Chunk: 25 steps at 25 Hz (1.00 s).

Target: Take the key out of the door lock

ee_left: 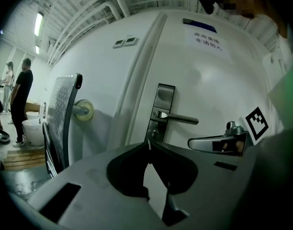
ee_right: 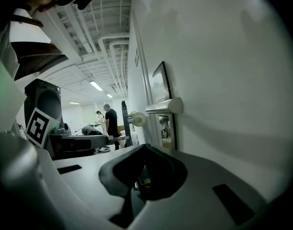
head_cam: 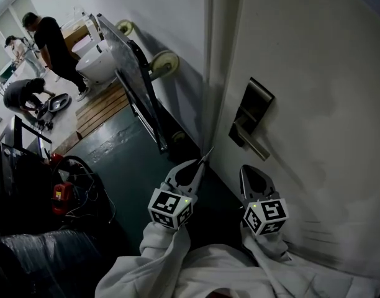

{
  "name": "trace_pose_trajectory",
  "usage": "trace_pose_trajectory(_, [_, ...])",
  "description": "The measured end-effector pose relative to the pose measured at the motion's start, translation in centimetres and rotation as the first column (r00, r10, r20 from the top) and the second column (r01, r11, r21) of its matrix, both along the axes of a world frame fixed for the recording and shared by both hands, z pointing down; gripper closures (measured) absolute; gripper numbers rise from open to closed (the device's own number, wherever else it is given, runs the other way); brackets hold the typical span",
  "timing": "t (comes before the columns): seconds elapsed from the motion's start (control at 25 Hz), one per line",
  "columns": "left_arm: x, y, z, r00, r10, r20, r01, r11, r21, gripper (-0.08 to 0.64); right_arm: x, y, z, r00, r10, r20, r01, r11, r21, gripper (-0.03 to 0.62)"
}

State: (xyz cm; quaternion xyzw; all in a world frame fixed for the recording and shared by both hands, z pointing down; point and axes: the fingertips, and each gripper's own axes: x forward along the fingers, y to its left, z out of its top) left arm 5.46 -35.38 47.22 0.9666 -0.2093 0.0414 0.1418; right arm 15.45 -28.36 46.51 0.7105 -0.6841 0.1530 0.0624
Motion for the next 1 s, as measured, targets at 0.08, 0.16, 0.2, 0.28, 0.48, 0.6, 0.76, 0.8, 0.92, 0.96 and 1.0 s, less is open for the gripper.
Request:
trace_pose_trajectory(0.08, [0.0,0.3,0.0,1.0,0.002,0.006,-0.002,1.0,0.002,0.534,-0.1,-0.2,0.0,1.0,-0.009,0.001,0.009,1.0,-0.001,0.541])
trace_pose_trajectory(0.16, [-0.1,0.5,0.0,1.0,0.002,0.006,-0.002,1.0,-0.001,0.534,-0.3,-0.2,0.0,1.0,-0.018,0.001,0.018,1.0,-0.003,0.541])
trace_pose_trajectory(0.2, [-0.1,0.5,0.1,1.0,0.0,0.005,0.0,1.0,-0.002,0.534,-0.4,-0.3,0.1,1.0,-0.023,0.002,0.023,1.0,-0.005,0.541])
trace_pose_trajectory(0.28, [-0.2,0.5,0.1,1.0,-0.003,0.004,0.003,1.0,-0.003,0.534,-0.5,-0.4,0.2,0.999,-0.032,0.004,0.032,0.999,-0.007,0.541])
trace_pose_trajectory(0.48, [0.0,1.1,0.2,1.0,0.014,-0.001,-0.014,1.0,-0.011,0.534,-0.8,-0.2,0.4,0.999,-0.038,0.009,0.038,0.999,-0.01,0.541])
trace_pose_trajectory(0.6, [0.1,1.3,0.3,1.0,0.019,0.001,-0.019,1.0,-0.013,0.534,-0.8,0.0,0.4,0.999,-0.036,0.012,0.037,0.999,-0.009,0.541])
trace_pose_trajectory(0.76, [0.4,1.4,0.3,1.0,0.023,-0.003,-0.024,1.0,-0.012,0.534,-0.6,0.3,0.4,0.999,-0.032,0.011,0.032,0.999,-0.009,0.541])
trace_pose_trajectory(0.8, [0.4,1.4,0.2,1.0,0.025,-0.004,-0.025,1.0,-0.012,0.534,-0.6,0.3,0.3,1.0,-0.03,0.009,0.03,1.0,-0.008,0.541])
trace_pose_trajectory(0.92, [0.7,1.5,0.1,1.0,0.028,-0.007,-0.028,1.0,-0.009,0.534,-0.3,0.5,0.2,1.0,-0.026,0.007,0.026,1.0,-0.006,0.541])
trace_pose_trajectory(0.96, [0.8,1.5,0.1,1.0,0.029,-0.007,-0.029,1.0,-0.008,0.534,-0.3,0.6,0.2,1.0,-0.024,0.006,0.024,1.0,-0.005,0.541])
trace_pose_trajectory(1.0, [0.8,1.6,0.1,1.0,0.03,-0.007,-0.03,1.0,-0.007,0.534,-0.2,0.6,0.2,1.0,-0.022,0.005,0.022,1.0,-0.005,0.541])
